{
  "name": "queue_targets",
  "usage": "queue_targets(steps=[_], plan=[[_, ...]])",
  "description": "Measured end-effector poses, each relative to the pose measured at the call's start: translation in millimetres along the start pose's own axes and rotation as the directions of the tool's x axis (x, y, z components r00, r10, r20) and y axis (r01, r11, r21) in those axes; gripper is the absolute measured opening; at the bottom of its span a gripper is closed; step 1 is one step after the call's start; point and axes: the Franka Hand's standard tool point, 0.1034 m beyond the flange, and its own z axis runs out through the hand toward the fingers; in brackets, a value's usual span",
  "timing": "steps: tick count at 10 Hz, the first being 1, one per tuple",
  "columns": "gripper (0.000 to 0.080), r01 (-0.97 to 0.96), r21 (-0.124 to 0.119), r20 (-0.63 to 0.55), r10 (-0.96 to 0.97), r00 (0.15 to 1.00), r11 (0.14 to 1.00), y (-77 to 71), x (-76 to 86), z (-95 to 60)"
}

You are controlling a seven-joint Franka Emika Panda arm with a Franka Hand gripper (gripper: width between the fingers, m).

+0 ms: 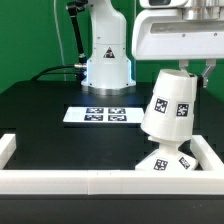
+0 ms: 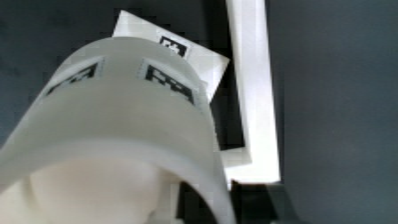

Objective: Assemble lamp

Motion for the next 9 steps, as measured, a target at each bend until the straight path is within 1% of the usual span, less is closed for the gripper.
queue_targets(steps=[1, 2, 4, 5, 6, 7, 8, 9], plan=[[0.0044, 0.0, 0.0, 0.001, 0.0, 1.0, 1.0, 0.1, -0.1, 0.2], [0.0144, 0.0, 0.0, 0.0, 0.0, 1.0, 1.0, 0.0, 0.2, -0.1], [0.0419, -0.002, 0.0, 0.003, 0.002, 1.0, 1.0, 0.9, 0.3, -2.9], [0.0419, -0.005, -0.001, 0.009, 0.005, 1.0, 1.0, 3.3, 0.3, -9.1], [0.0601, -0.006, -0.002, 0.019, 0.006, 1.0, 1.0, 5.0, -0.6, -17.5], [0.0669, -0.008, -0.001, 0.029, 0.008, 1.0, 1.0, 6.5, -1.5, -25.0], [0.0669, -0.01, 0.001, 0.04, 0.01, 0.999, 1.0, 7.3, -1.6, -34.2], [0.0693, -0.012, 0.002, 0.056, 0.012, 0.998, 1.0, 7.6, -2.9, -43.3]])
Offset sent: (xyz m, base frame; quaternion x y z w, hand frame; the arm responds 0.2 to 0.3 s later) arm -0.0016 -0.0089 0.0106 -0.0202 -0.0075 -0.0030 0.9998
